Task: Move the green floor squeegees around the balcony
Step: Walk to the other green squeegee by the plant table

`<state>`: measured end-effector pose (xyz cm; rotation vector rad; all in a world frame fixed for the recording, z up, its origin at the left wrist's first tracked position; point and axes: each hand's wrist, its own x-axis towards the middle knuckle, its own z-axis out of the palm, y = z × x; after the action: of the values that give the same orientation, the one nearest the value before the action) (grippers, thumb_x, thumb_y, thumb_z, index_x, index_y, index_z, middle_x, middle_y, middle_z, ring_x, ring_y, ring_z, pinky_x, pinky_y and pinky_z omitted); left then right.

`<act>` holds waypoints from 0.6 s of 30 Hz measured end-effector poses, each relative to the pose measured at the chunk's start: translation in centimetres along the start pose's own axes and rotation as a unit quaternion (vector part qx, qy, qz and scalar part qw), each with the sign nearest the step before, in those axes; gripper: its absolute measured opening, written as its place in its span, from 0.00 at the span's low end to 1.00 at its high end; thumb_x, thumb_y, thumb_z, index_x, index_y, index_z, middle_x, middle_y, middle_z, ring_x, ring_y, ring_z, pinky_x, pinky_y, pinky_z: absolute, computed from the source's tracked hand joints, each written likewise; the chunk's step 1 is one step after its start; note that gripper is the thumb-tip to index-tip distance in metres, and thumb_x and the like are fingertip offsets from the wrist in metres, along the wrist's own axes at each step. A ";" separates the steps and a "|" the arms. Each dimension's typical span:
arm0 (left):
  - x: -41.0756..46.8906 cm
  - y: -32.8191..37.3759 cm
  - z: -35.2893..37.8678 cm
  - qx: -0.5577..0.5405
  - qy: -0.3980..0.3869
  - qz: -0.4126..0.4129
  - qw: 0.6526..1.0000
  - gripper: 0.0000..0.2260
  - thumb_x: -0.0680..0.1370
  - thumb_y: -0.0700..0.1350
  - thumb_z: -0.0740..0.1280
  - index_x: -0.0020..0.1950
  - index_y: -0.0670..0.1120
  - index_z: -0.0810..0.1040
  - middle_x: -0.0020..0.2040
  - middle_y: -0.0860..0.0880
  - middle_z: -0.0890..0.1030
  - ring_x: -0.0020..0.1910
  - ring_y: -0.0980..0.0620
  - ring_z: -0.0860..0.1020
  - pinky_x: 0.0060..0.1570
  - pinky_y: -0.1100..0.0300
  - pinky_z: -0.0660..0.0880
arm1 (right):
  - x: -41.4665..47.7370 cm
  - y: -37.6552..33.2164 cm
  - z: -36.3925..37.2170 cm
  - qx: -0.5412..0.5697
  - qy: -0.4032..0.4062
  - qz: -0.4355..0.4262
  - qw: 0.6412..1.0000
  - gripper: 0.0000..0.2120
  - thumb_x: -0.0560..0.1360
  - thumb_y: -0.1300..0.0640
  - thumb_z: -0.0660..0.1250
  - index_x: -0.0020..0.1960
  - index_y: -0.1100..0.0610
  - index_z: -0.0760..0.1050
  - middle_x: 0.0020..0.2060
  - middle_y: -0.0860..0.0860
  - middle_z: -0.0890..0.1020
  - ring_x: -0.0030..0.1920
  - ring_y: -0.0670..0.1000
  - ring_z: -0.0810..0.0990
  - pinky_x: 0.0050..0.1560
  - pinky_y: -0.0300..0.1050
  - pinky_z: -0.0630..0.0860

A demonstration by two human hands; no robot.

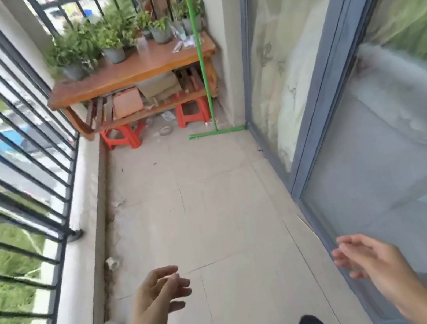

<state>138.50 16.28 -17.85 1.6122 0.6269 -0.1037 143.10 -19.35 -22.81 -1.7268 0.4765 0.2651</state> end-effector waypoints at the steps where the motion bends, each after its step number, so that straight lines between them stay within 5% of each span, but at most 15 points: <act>1: 1.9 0.9 0.6 0.002 0.001 -0.001 1.000 0.06 0.78 0.37 0.62 0.52 0.39 0.77 0.43 0.36 0.84 0.41 0.41 0.82 0.43 0.48 0.76 | 1.7 -0.7 0.1 -0.001 0.001 0.000 1.000 0.04 0.77 0.61 0.67 0.50 0.58 0.81 0.40 0.56 0.88 0.40 0.53 0.87 0.41 0.50 0.77; 6: 12.4 4.3 4.5 0.006 0.031 -0.026 0.999 0.06 0.78 0.37 0.63 0.52 0.38 0.77 0.36 0.42 0.85 0.37 0.42 0.83 0.40 0.50 0.76 | 13.3 -4.8 0.2 -0.009 0.003 0.005 1.000 0.05 0.77 0.63 0.67 0.47 0.56 0.81 0.42 0.58 0.88 0.40 0.55 0.86 0.41 0.50 0.75; 10: 20.0 8.9 8.3 -0.013 0.056 -0.023 0.998 0.07 0.78 0.37 0.62 0.53 0.37 0.77 0.41 0.37 0.84 0.40 0.40 0.82 0.42 0.48 0.76 | 23.8 -10.4 0.0 -0.022 -0.012 -0.011 1.000 0.05 0.78 0.63 0.66 0.49 0.58 0.80 0.44 0.59 0.86 0.43 0.58 0.85 0.40 0.50 0.75; 18: 30.2 17.2 11.8 -0.060 0.119 -0.006 0.991 0.07 0.78 0.37 0.62 0.53 0.38 0.78 0.44 0.35 0.84 0.45 0.36 0.82 0.45 0.44 0.77 | 41.1 -23.9 3.7 -0.062 -0.105 -0.065 0.990 0.04 0.78 0.62 0.66 0.49 0.56 0.80 0.41 0.55 0.87 0.37 0.46 0.85 0.40 0.48 0.76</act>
<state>175.13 15.02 -17.08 1.5168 0.8111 0.1184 190.73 -19.00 -20.16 -1.8192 0.1952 0.3845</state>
